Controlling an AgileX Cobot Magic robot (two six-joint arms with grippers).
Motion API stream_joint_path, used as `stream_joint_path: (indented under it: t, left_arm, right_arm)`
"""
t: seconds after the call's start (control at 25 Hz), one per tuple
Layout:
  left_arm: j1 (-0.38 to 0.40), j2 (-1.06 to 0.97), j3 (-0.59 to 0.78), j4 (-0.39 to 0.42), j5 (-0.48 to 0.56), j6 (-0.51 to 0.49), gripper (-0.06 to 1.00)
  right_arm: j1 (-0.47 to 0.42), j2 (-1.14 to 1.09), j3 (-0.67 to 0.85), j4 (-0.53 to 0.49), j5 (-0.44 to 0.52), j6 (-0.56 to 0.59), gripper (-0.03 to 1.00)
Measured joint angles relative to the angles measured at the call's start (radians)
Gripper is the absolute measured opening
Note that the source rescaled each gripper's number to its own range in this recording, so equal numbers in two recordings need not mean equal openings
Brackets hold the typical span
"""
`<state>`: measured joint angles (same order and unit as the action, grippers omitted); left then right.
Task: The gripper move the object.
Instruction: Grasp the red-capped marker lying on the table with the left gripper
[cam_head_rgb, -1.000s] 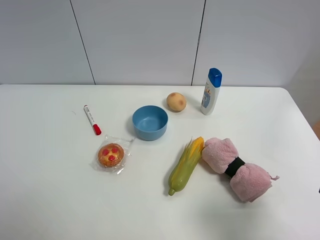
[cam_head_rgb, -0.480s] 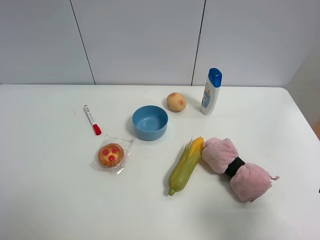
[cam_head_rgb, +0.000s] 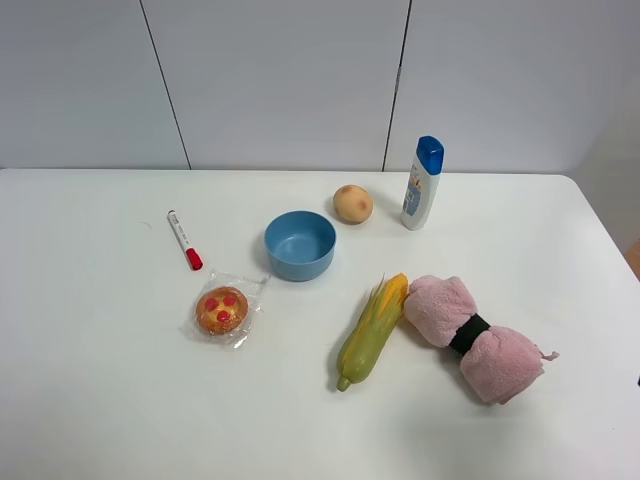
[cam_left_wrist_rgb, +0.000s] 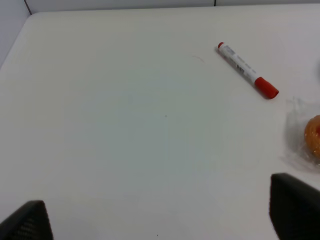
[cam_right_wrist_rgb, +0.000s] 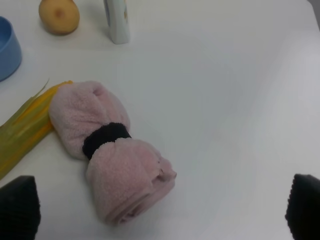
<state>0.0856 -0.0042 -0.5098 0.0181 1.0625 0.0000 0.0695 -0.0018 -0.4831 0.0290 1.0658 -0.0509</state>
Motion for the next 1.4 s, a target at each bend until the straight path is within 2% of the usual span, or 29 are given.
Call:
stream_joint_path:
  t: [0.2, 0.4, 0.64, 0.8, 1.08, 1.4]
  left_arm:
    - [0.000, 0.000, 0.000, 0.000, 0.000, 0.000, 0.88]
    - [0.000, 0.000, 0.000, 0.014, 0.000, 0.000, 0.99]
    - [0.000, 0.034, -0.071, 0.018, -0.009, -0.007, 1.00]
    - [0.000, 0.153, -0.145, -0.008, -0.025, -0.046, 1.00]
    - [0.000, 0.448, -0.241, -0.052, -0.131, -0.058, 1.00]
    - [0.000, 0.758, -0.336, -0.171, -0.228, 0.000, 0.99]
  right_arm:
    - [0.000, 0.000, 0.000, 0.000, 0.000, 0.000, 1.00]
    - [0.000, 0.000, 0.000, 0.000, 0.000, 0.000, 1.00]
    - [-0.001, 0.000, 0.000, 0.000, 0.000, 0.000, 1.00]
    - [-0.001, 0.000, 0.000, 0.000, 0.000, 0.000, 1.00]
    - [-0.001, 0.000, 0.000, 0.000, 0.000, 0.000, 1.00]
    - [-0.001, 0.000, 0.000, 0.000, 0.000, 0.000, 1.00]
